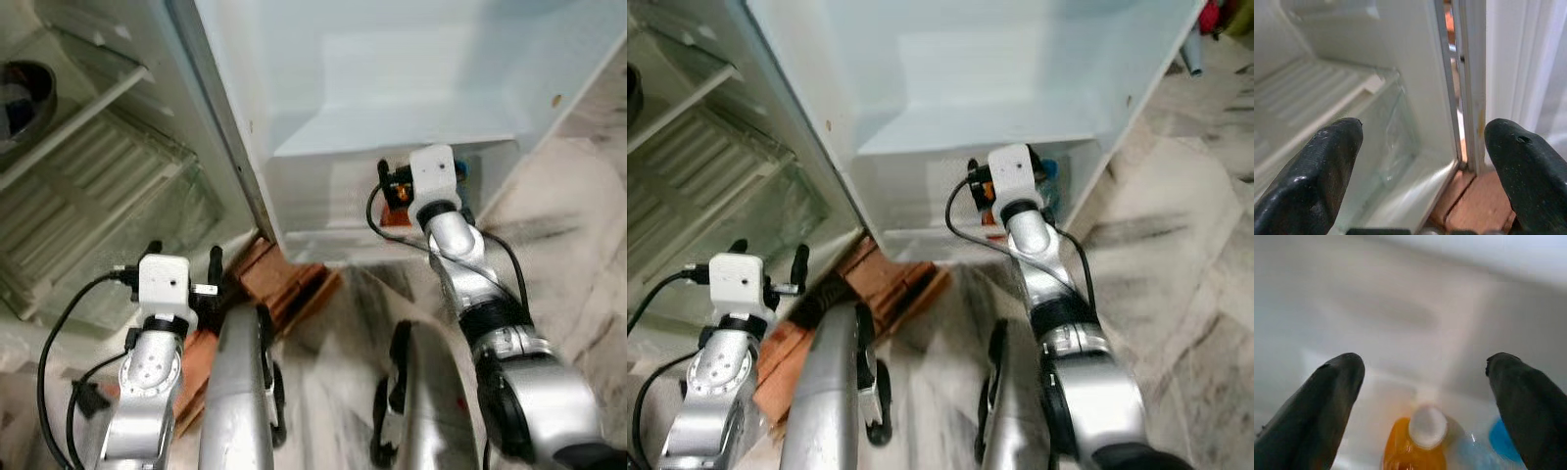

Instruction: Restocking fridge

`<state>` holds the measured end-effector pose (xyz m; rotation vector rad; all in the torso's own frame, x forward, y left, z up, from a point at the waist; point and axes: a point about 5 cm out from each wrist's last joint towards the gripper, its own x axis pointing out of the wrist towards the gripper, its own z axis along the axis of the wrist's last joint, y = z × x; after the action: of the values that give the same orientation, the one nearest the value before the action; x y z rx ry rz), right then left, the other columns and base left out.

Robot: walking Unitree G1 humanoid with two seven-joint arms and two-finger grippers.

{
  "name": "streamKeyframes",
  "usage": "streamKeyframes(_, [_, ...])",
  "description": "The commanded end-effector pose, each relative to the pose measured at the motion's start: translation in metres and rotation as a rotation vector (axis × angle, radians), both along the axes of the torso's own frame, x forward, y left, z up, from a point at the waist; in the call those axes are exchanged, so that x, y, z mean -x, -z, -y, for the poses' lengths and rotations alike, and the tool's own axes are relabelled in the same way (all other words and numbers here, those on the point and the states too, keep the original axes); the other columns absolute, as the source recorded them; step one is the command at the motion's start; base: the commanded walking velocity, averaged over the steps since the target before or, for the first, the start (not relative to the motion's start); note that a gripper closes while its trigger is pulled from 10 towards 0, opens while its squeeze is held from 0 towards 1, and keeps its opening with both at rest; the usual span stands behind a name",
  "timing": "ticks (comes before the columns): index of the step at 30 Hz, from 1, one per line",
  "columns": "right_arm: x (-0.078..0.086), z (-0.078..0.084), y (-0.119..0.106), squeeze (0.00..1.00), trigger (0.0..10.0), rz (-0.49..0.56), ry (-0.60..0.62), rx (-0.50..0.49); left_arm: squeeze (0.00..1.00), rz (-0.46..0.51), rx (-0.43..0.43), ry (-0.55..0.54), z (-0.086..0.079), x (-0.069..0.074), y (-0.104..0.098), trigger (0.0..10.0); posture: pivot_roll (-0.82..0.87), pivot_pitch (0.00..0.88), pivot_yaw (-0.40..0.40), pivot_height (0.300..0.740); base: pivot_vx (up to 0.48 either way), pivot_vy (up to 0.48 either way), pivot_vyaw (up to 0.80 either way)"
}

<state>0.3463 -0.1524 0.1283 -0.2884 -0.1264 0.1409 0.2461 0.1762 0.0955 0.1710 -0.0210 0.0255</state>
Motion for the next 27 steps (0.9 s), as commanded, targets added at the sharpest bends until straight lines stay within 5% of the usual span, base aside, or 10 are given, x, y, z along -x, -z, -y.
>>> streamKeyframes(1, [0.006, 0.000, 0.000, 1.00, 10.0, -0.008, 0.010, -0.018, 0.00, -0.013, 0.003, -0.011, -0.003, 0.002, 0.004, 10.0, 0.11, 0.080, 0.055, 0.562, 0.000, 0.000, 0.00])
streamKeyframes(13, [0.057, 0.011, 0.013, 1.00, 10.0, 0.020, 0.119, -0.120, 0.00, -0.022, 0.019, -0.063, -0.002, -0.002, 0.013, 10.0, 0.07, 0.051, 0.035, 0.562, 0.000, 0.000, 0.00])
streamKeyframes(14, [0.061, 0.012, 0.017, 0.33, 10.0, 0.000, 0.129, -0.136, 0.00, -0.031, 0.031, -0.071, -0.001, -0.001, 0.016, 10.0, 0.07, 0.048, 0.027, 0.562, 0.000, 0.000, 0.00])
streamKeyframes(15, [0.063, 0.012, 0.019, 0.33, 10.0, -0.009, 0.131, -0.155, 0.00, -0.036, 0.035, -0.074, 0.000, 0.000, 0.017, 10.0, 0.07, 0.049, 0.026, 0.562, 0.000, 0.000, 0.00])
streamKeyframes(16, [0.066, 0.011, 0.022, 0.00, 10.0, -0.020, 0.130, -0.178, 0.00, -0.041, 0.039, -0.077, 0.001, 0.002, 0.019, 10.0, 0.07, 0.050, 0.025, 0.562, 0.000, 0.000, 0.00])
streamKeyframes(21, [0.080, 0.003, 0.021, 0.00, 10.0, -0.024, 0.061, -0.165, 0.00, -0.055, 0.038, -0.068, -0.001, 0.010, 0.025, 10.0, 0.06, 0.042, 0.028, 0.562, 0.000, 0.000, 0.00])
streamKeyframes(27, [0.079, 0.005, 0.013, 0.00, 10.0, 0.005, 0.060, -0.194, 0.00, -0.010, 0.034, -0.072, -0.003, -0.001, 0.013, 10.0, 0.07, 0.048, 0.022, 0.592, 0.000, 0.000, 0.00])
